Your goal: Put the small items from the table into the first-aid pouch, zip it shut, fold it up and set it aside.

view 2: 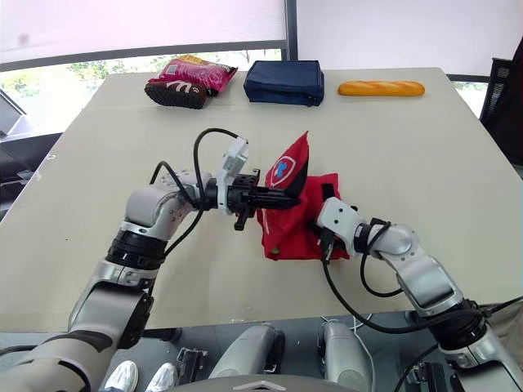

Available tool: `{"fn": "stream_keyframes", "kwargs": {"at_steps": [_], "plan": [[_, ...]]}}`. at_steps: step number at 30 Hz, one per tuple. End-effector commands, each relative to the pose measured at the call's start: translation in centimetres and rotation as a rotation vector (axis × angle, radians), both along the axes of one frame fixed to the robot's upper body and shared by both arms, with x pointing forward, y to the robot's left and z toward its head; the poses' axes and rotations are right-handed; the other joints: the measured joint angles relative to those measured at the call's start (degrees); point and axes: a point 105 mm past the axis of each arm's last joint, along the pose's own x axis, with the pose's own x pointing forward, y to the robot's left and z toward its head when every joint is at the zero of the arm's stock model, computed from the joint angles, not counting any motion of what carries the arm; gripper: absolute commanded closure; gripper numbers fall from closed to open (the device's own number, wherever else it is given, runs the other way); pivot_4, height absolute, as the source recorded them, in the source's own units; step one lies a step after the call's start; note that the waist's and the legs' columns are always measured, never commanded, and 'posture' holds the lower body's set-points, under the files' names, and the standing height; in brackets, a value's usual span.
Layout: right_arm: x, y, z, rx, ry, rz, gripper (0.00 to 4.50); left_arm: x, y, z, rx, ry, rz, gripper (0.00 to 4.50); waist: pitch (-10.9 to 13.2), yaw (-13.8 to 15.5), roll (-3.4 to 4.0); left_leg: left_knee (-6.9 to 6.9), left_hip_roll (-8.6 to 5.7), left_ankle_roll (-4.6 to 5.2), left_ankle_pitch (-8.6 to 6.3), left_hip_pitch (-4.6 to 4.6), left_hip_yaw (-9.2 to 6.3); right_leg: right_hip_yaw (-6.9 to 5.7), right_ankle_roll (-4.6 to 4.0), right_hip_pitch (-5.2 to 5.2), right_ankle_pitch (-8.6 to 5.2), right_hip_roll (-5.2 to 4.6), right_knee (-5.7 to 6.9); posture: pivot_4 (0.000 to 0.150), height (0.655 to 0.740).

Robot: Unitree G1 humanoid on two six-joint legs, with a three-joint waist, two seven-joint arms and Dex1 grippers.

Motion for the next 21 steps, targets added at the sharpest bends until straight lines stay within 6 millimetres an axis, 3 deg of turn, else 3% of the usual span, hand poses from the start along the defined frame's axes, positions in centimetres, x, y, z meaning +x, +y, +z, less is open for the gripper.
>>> {"fn": "stream_keyframes", "kwargs": {"at_steps": [1,3,6,8,9,10,15,21], "plan": [[0.1,-0.6,-0.2,-0.012,0.008,-0.052,4.49,0.7,-1.3,-0.9,-0.003,-0.009,-0.012,4.15,-0.02,0.20,0.01,0.00,0.00,0.00,0.00,0.00,0.00,0.00,0.00,0.00,0.00,0.00,0.00,0.150,0.7395],[0.0,-0.5,0.6,0.008,-0.017,-0.059,4.50,1.2,-1.8,-1.8,-0.008,0.012,0.001,3.44,-0.02,0.26,0.01,0.01,-0.01,0.00,0.00,0.00,0.00,0.00,0.00,0.01,0.00,-0.01,0.00,0.150,0.7395],[-0.1,-0.5,0.9,0.023,-0.024,-0.075,4.50,1.0,-2.7,-1.6,-0.055,0.054,-0.023,2.09,-0.01,0.20,0.00,0.02,-0.02,0.00,0.00,-0.06,0.00,-0.01,0.00,-0.02,0.00,-0.01,0.00,0.150,0.7395],[-0.2,-0.6,0.8,0.021,-0.025,-0.088,4.50,0.6,-3.4,-1.5,-0.074,0.059,-0.058,0.94,-0.01,0.25,0.01,0.02,-0.02,0.00,0.00,-0.05,0.00,-0.01,0.00,-0.03,0.00,-0.01,0.00,0.150,0.7395],[-0.2,-0.7,0.8,0.019,-0.025,-0.091,4.50,0.5,-3.5,-1.5,-0.074,0.060,-0.066,0.69,-0.01,0.25,0.01,0.02,-0.02,0.00,0.00,-0.06,-0.01,-0.01,0.00,-0.03,0.00,-0.01,0.00,0.150,0.7395],[-0.3,-0.7,0.8,0.020,-0.026,-0.094,4.50,0.6,-3.6,-1.8,-0.070,0.063,-0.061,0.17,-0.01,0.25,0.01,0.02,-0.02,0.00,0.00,-0.06,0.00,-0.01,0.01,-0.02,0.00,-0.02,0.00,0.150,0.7395],[-0.9,-1.7,1.9,0.032,-0.040,-0.116,4.50,0.9,-4.1,-2.6,-0.060,0.080,-0.053,0.08,-0.01,0.53,0.01,0.03,-0.04,0.01,0.00,-0.07,-0.01,-0.02,0.01,-0.01,0.01,-0.04,0.00,0.150,0.7395],[-3.7,-4.5,3.2,0.049,0.011,-0.167,4.50,0.2,-4.3,-3.5,-0.034,0.106,-0.108,0.08,-0.01,0.72,0.02,0.07,-0.09,0.05,-0.03,-0.17,-0.08,-0.09,0.02,-0.02,0.01,-0.10,-0.04,0.150,0.7395]]}}
